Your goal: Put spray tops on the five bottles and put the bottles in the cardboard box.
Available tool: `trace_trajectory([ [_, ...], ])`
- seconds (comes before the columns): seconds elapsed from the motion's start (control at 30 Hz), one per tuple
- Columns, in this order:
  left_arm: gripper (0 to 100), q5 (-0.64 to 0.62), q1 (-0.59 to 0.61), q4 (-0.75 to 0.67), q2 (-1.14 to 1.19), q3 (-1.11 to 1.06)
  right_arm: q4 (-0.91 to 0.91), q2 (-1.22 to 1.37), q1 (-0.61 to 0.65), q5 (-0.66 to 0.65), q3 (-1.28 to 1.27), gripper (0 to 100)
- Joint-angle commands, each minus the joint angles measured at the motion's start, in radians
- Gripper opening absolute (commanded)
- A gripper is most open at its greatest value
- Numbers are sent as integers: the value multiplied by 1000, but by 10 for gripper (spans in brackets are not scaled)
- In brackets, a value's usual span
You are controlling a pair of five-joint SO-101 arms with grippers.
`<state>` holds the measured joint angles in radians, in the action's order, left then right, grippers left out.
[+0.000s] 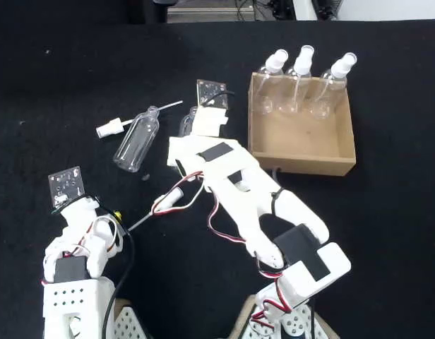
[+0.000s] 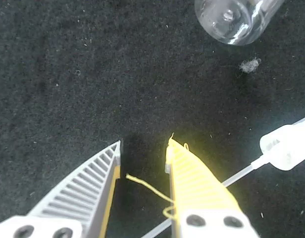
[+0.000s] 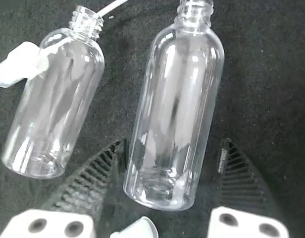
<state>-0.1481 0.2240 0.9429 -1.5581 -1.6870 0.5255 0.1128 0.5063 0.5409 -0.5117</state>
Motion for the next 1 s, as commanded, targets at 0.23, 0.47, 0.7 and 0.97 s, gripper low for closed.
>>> trace_trajectory([
  [0.23,151,-6,13,6,-9,-16,-35,-22,-6,6,58,254],
  [0.47,151,-6,13,6,-9,-16,-57,85,-5,6,142,254],
  [0.7,151,-6,13,6,-9,-16,-49,125,-3,6,173,240],
  [0.97,151,-6,13,6,-9,-16,187,50,-34,-153,211,30],
])
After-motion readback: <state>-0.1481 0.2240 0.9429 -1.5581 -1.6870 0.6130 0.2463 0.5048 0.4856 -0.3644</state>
